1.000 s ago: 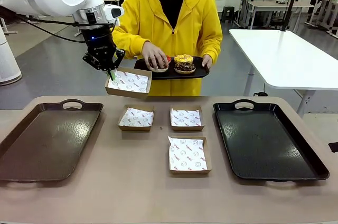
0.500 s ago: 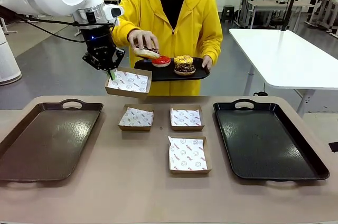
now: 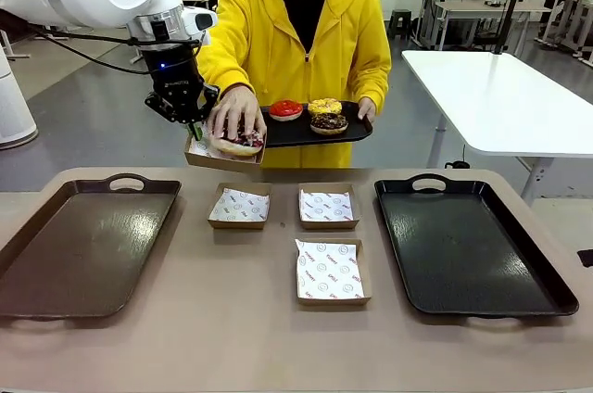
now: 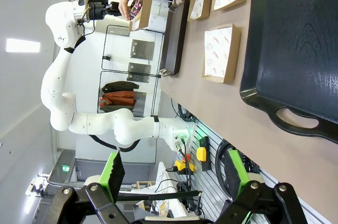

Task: Individually package the donuts and arrange them on the tray.
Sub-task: Place the picked Paper togo box on the Handle tray while simultaneously picking up another Paper togo box from the table with the other hand.

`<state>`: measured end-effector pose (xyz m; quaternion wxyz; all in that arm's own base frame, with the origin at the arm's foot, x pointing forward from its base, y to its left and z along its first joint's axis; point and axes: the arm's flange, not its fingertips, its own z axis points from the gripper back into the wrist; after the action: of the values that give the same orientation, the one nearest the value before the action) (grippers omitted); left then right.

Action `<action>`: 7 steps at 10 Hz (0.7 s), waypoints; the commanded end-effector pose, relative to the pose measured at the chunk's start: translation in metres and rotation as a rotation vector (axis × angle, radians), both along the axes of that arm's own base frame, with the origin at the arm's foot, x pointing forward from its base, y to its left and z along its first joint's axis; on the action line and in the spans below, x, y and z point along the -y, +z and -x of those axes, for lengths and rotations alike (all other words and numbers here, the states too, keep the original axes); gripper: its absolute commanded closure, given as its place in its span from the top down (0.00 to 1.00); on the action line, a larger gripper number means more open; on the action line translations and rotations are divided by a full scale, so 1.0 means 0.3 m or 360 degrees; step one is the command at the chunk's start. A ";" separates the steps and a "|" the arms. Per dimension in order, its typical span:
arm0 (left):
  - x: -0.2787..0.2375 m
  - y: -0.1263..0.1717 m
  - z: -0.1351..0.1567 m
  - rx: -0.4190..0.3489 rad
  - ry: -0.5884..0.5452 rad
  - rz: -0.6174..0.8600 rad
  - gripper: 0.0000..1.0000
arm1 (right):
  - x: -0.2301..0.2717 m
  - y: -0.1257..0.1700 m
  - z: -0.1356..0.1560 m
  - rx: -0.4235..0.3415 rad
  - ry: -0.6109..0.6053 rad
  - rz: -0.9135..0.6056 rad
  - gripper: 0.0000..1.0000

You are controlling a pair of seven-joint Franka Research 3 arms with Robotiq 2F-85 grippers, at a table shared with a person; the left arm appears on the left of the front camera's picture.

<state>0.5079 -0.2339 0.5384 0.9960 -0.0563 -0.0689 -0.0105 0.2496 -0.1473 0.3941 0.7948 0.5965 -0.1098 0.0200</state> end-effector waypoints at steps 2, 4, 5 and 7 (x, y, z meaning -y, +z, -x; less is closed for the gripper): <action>-0.012 -0.004 0.018 0.0001 0.0019 -0.0006 0.00 | 0.001 0.000 0.001 0.0012 0.0001 -0.0016 1.00; -0.012 -0.004 0.018 0.0001 0.0019 -0.0006 0.00 | 0.001 0.000 0.001 0.0012 0.0001 -0.0016 1.00; -0.012 -0.004 0.018 0.0001 0.0019 -0.0006 0.00 | 0.001 0.000 0.001 0.0012 0.0001 -0.0016 1.00; -0.012 -0.004 0.018 0.0001 0.0019 -0.0006 0.00 | 0.001 0.000 0.001 0.0012 0.0001 -0.0016 1.00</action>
<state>0.5082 -0.2330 0.5381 0.9960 -0.0562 -0.0686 -0.0097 0.2496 -0.1473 0.3941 0.7948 0.5965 -0.1098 0.0200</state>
